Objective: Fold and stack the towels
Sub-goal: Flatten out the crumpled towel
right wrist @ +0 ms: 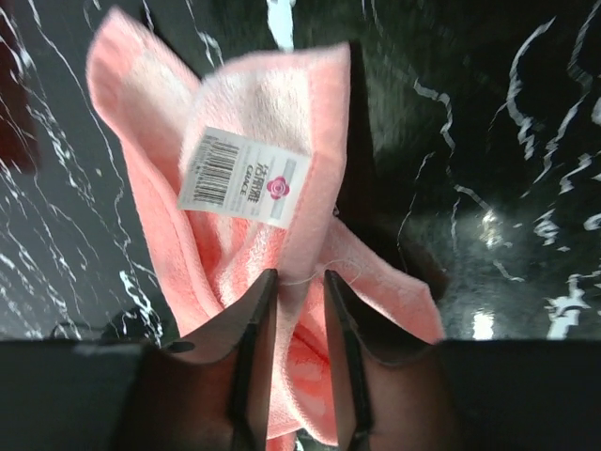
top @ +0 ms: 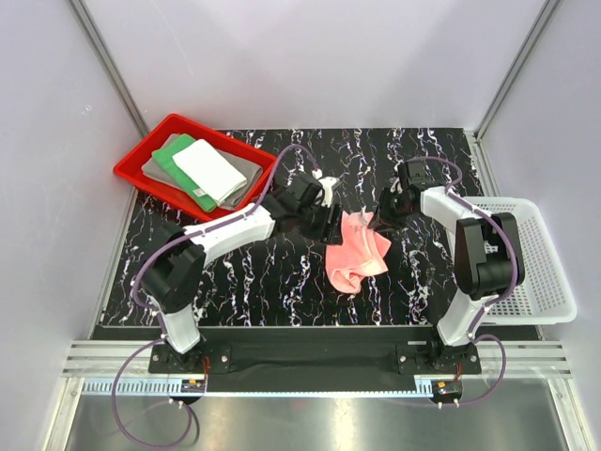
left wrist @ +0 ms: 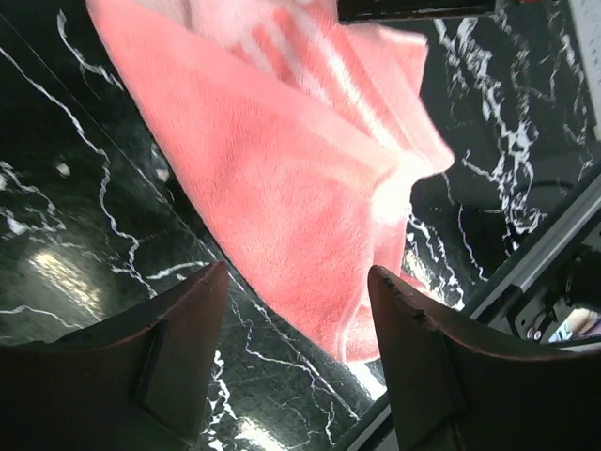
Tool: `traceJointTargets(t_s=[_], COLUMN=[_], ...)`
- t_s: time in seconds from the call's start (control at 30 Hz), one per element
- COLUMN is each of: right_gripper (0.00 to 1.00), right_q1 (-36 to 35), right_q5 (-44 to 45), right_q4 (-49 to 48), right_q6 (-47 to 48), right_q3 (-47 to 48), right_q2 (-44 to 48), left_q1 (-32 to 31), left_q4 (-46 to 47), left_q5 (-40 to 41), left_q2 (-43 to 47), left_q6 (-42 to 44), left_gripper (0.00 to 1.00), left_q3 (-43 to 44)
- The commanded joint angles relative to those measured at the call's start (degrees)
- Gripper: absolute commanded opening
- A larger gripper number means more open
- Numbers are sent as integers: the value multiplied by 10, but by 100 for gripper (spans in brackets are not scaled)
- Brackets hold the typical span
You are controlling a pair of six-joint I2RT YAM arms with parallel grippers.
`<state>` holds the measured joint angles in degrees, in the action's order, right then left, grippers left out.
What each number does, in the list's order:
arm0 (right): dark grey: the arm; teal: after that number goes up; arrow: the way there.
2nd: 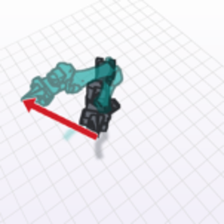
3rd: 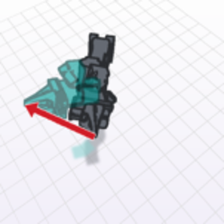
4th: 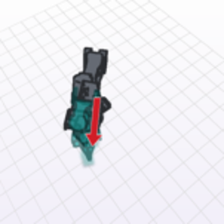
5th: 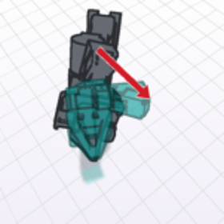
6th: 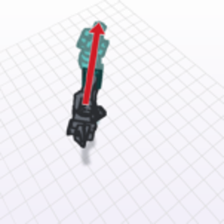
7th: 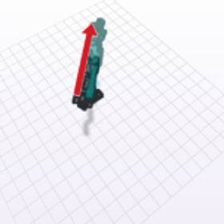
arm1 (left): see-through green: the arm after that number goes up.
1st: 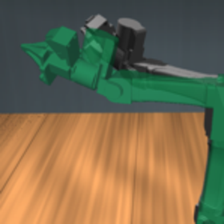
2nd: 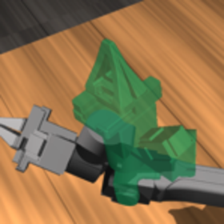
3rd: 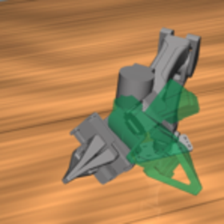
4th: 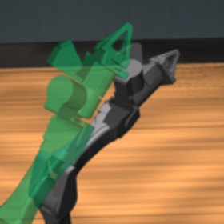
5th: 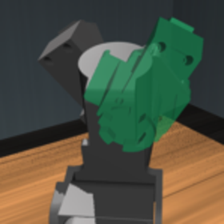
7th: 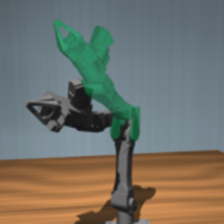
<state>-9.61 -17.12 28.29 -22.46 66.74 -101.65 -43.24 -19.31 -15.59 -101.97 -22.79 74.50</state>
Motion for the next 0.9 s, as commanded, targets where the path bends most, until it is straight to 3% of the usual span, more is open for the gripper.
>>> traceJointTargets(t_s=[0.0,0.13,0.23,0.27,0.33,0.57,0.73,0.87], right_gripper=[32,29,15,6,0,0,0,0], right_q1=[-4,-4,-4,-5,-5,-5,-5,-5], right_q5=[-49,-61,-69,-74,-83,-69,-41,-35], right_q4=[-50,-58,-67,-69,-73,-62,-54,-52], right_q6=[-9,-5,-7,-7,-7,-12,-16,-19], right_q3=[-25,-28,-31,-33,-39,-57,-63,-62], right_q2=[1,1,16,21,43,87,107,116], left_q1=[6,6,6,6,7,8,8,9], left_q4=[46,18,24,21,12,9,-9,11], left_q5=[1,35,43,44,46,64,50,22], left_q2=[-22,-64,-95,-103,-125,-154,-179,-175], left_q6=[-16,-17,-27,-31,-37,-69,-66,-65], left_gripper=[66,71,76,77,77,80,67,64], left_q3=[-3,38,71,81,100,141,160,144])
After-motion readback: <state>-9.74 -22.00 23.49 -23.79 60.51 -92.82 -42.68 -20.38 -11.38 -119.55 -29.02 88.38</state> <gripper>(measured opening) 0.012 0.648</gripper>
